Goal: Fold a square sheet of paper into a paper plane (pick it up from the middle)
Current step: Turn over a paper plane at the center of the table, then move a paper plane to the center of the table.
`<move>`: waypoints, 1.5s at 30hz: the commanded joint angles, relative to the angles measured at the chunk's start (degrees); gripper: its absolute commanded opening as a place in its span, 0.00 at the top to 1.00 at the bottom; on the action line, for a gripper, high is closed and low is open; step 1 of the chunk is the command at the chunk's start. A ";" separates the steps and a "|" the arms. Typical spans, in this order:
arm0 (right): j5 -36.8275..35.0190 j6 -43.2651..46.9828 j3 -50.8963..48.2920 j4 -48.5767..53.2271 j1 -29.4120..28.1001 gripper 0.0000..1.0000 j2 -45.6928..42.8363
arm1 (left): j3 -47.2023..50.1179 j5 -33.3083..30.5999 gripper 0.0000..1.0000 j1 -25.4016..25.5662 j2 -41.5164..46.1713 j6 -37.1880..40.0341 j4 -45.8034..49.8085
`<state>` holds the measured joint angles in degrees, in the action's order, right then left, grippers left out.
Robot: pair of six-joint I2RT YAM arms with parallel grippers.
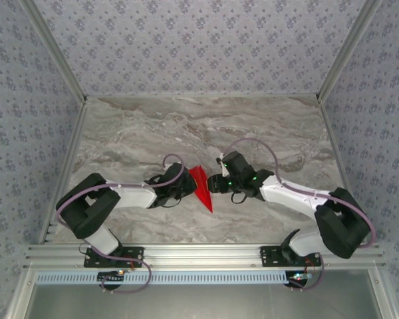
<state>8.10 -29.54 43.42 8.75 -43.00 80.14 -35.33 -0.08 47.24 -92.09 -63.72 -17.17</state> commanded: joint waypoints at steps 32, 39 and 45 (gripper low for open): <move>-1.55 0.44 6.77 4.72 -6.54 0.62 12.12 | -0.21 -0.19 1.00 -0.88 0.83 -1.26 -1.29; -3.93 0.28 6.77 6.47 -7.96 0.65 11.38 | -0.44 -0.19 1.00 -1.07 0.75 -1.18 -0.88; -4.89 -1.17 5.29 6.98 -9.15 0.66 10.50 | -0.44 -0.28 1.00 -1.10 0.78 -1.32 -0.56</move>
<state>5.02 -29.43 49.06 13.17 -51.42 91.29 -35.33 -0.40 46.48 -92.09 -64.20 -17.19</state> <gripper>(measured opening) 0.339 0.041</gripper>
